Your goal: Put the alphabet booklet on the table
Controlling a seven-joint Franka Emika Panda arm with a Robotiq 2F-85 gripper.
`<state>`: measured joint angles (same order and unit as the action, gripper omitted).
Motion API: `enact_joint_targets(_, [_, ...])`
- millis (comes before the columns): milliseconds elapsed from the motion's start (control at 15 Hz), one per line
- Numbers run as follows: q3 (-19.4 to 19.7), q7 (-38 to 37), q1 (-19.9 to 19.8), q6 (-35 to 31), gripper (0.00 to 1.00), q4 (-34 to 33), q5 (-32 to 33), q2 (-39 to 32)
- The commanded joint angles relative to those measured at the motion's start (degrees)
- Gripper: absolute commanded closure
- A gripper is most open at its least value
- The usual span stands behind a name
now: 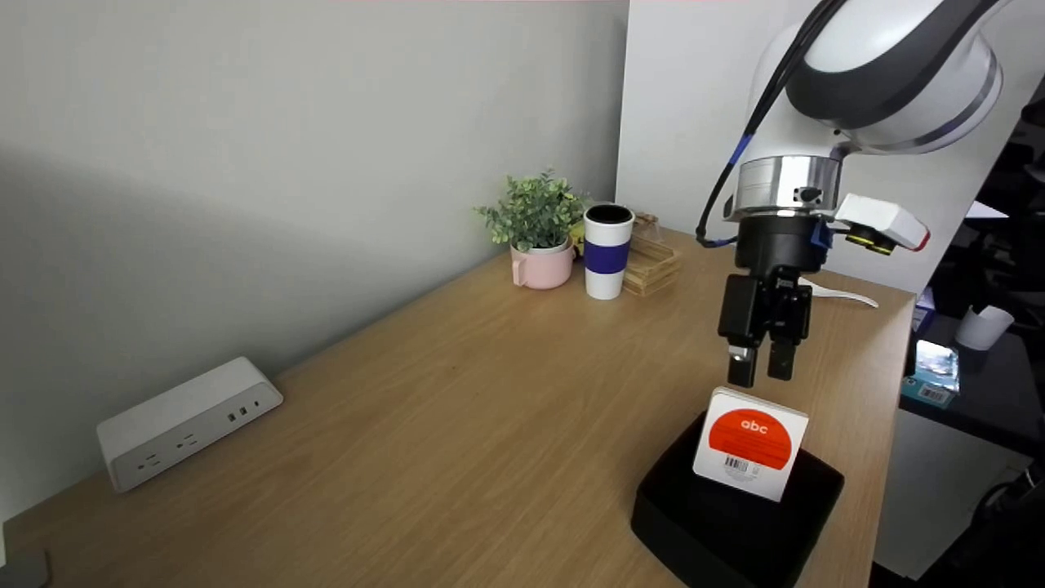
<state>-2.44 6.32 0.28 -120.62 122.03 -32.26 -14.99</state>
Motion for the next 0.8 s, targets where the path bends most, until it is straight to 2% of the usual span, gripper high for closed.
enact_joint_targets(0, [-0.65, -3.18, 0.49, 1.73, 0.0, 0.33, 2.02, -0.62])
enact_joint_targets(267, [-0.55, -5.53, 1.38, 2.48, 0.0, -0.63, 5.22, -2.13])
enact_joint_targets(467, [-0.03, -7.53, 2.14, 4.59, 0.0, -2.1, 13.09, -3.44])
enact_joint_targets(733, [-0.49, -5.04, 2.23, 9.0, 0.0, -4.27, 20.79, -5.13])
